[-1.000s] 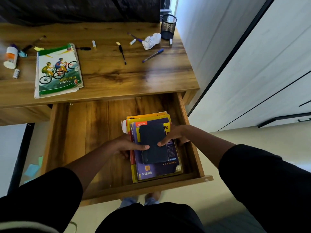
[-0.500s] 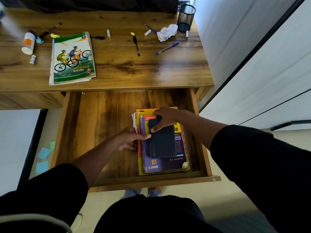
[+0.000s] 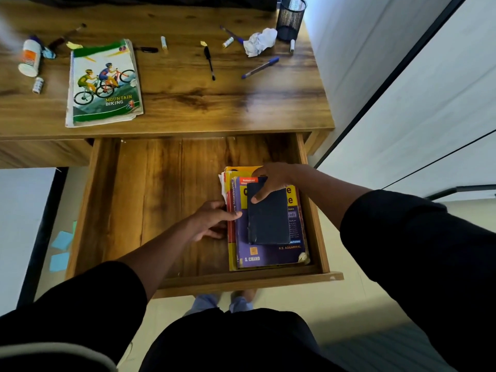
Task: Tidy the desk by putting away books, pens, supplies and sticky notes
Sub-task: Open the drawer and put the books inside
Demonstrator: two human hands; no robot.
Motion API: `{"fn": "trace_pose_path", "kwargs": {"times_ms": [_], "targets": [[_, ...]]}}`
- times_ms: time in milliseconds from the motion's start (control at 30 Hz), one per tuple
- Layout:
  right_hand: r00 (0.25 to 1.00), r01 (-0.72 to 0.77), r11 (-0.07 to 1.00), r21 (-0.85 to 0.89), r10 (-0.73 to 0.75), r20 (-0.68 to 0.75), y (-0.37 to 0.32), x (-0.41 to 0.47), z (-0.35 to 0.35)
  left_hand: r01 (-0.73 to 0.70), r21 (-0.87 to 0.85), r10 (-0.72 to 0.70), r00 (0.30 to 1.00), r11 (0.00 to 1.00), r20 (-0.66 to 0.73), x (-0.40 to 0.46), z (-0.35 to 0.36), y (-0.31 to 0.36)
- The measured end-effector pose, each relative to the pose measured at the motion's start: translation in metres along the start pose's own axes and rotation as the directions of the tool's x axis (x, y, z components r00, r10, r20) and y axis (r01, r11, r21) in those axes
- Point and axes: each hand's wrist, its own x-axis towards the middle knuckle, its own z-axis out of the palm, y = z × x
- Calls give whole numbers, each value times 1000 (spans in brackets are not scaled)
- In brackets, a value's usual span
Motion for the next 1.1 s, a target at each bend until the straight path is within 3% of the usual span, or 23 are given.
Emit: {"fn": "trace_pose_path", "kwargs": {"times_ms": [400, 567, 633, 700, 867, 1100], "targets": [[999, 36, 998, 50, -35, -8, 4, -1, 15, -16, 69, 24, 992, 997, -122, 5, 3, -1], [999, 17, 1000, -8, -16, 34, -7, 4, 4, -20, 282, 61, 988, 959, -139, 7, 5, -1], [999, 0, 998, -68, -2, -32, -13, 6, 1, -24, 337, 79, 986, 941, -149, 9, 6, -2], [996, -18, 993, -113, 8, -93, -14, 13, 1, -21, 329, 78, 984, 944, -160, 10, 7, -4], [997, -51, 992, -115, 45, -60, -10, 42, 4, -16, 259, 62, 984, 966, -168, 16, 8, -11], [990, -54, 997, -46, 47, -130, -9, 54, 8, 13, 208, 3, 997, 978, -73, 16, 2, -15]]}}
